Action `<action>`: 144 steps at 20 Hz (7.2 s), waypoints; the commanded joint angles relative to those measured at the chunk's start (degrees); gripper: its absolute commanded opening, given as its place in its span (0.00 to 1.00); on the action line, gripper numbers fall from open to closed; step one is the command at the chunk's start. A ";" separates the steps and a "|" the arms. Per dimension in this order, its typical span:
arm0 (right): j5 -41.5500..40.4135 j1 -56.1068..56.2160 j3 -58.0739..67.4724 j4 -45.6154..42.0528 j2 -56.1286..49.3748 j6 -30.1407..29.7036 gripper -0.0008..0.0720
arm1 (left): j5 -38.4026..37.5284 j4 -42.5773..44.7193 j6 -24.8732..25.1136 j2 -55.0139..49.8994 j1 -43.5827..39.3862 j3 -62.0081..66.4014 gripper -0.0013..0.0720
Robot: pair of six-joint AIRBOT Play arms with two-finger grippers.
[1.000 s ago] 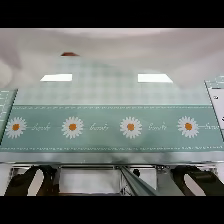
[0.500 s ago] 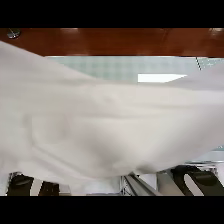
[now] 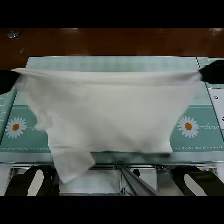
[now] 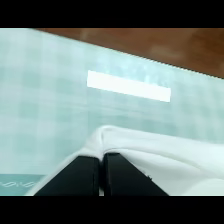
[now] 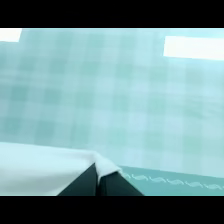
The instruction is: Fold the shirts.
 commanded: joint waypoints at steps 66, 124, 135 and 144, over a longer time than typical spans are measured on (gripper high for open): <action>5.35 -11.21 23.30 30.23 -22.84 -9.70 0.04 | -7.32 -33.79 18.12 -11.76 16.11 6.29 0.06; 13.35 -12.92 17.57 19.96 -50.14 -8.24 0.87 | -17.14 18.47 -6.27 -50.71 -8.13 15.39 0.97; 6.34 -26.03 -20.63 35.95 -15.87 -16.24 0.87 | -17.64 4.37 3.39 -23.89 15.54 -24.02 0.97; 2.49 -19.74 -34.03 37.07 -7.89 -16.39 0.87 | -13.05 -8.96 11.98 -20.28 18.36 -36.06 0.97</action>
